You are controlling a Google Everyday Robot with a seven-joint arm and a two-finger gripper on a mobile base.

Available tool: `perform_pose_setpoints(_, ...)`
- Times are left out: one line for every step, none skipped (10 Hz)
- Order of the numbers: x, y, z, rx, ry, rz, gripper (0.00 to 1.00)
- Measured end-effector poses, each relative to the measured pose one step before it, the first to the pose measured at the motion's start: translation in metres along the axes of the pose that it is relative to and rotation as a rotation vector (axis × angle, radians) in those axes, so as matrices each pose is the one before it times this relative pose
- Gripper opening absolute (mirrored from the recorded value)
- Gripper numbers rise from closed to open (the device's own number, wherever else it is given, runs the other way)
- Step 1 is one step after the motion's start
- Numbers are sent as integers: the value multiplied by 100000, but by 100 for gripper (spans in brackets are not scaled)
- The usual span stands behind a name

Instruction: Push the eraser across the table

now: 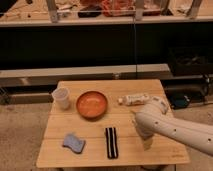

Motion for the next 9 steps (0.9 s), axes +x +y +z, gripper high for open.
perform_pose_setpoints(-204, 19, 200, -300, -484, -227, 72)
perform_pose_setpoints(-134, -62, 56, -41, -207, -265, 72)
perform_pose_setpoints(-147, 86, 159, -366, -485, 3, 67)
perform_pose_setpoints(-29, 20, 177, -215, -313, 141, 58)
perform_pose_setpoints(-126, -58, 338, -508, -794, 363, 47)
perform_pose_setpoints(-230, 19, 337, -793, -792, 279, 38)
perform_pose_setpoints(-145, -83, 200, -320, -634, 149, 27)
perform_pose_setpoints(43, 187, 301, -935, -586, 537, 15)
perform_pose_setpoints(14, 76, 398, -665, -256, 41, 6)
